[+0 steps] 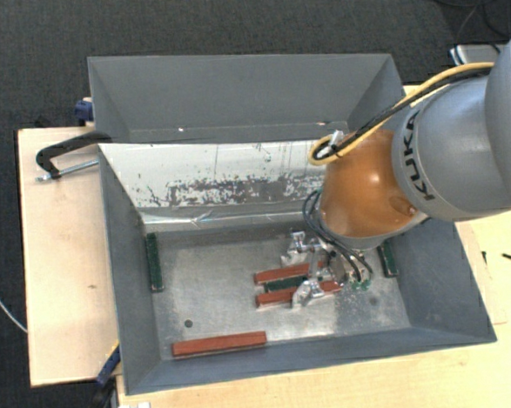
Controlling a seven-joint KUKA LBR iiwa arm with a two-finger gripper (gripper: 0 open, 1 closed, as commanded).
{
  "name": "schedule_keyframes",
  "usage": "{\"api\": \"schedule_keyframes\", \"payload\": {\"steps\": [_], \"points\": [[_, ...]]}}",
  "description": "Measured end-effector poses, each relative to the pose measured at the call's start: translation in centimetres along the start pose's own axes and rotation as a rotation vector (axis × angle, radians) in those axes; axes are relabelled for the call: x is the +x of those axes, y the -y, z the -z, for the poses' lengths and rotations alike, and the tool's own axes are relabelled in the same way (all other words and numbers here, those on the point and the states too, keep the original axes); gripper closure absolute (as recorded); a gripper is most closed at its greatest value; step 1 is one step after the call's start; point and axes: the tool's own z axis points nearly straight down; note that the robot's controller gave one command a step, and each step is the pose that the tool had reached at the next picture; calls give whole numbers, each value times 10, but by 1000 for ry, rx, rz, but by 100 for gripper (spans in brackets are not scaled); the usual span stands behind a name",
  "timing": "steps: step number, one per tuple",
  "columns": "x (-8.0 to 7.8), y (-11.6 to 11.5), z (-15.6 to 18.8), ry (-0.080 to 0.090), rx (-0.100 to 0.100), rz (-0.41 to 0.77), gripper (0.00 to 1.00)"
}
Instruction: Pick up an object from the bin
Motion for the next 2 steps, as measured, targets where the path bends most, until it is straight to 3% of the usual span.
{"api": "schedule_keyframes", "payload": {"steps": [1, 2], "points": [[0, 0, 0, 0, 0, 0, 100], [-23, 7, 201, -2, 0, -74, 100]]}}
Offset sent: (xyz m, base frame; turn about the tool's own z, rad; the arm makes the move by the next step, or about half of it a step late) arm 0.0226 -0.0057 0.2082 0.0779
